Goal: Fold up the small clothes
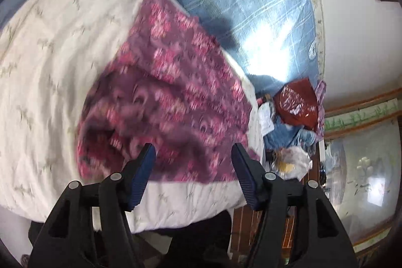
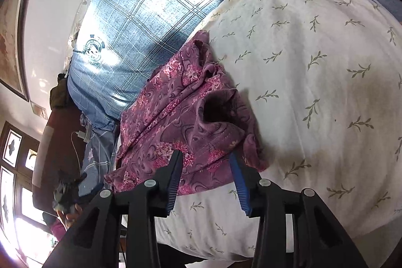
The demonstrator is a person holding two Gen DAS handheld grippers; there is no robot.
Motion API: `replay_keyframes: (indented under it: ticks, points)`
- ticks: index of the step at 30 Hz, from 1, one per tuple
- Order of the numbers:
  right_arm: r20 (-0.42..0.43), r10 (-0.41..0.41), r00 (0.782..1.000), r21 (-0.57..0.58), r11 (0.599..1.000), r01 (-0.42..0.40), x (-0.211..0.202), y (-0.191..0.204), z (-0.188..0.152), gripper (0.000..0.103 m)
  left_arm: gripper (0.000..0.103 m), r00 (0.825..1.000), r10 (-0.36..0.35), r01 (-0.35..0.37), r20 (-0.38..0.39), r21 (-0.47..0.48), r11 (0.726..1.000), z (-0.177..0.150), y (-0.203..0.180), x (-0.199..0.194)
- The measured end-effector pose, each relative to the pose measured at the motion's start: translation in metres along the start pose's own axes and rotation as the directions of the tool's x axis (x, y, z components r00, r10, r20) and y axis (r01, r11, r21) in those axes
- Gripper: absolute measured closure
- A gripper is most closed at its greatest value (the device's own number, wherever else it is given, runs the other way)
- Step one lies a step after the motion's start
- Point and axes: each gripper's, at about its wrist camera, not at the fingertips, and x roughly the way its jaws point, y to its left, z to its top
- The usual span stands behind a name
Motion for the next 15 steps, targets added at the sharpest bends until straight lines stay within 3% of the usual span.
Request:
replay_keyframes:
  ticks: [6,15]
  points:
    - [-0.025,-0.018,1.0,-0.006,1.0,0.017,0.013,0.001,0.001,0.059,0.04,0.998,0.015,-0.019,-0.064,-0.054,0.998,-0.016,0.025,0.021]
    - [-0.005,-0.038,0.999,0.019,0.999,0.038,0.026,-0.007,0.01,0.057,0.036,0.999,0.021,-0.027,-0.044,-0.127,0.992,0.001,0.032,0.039]
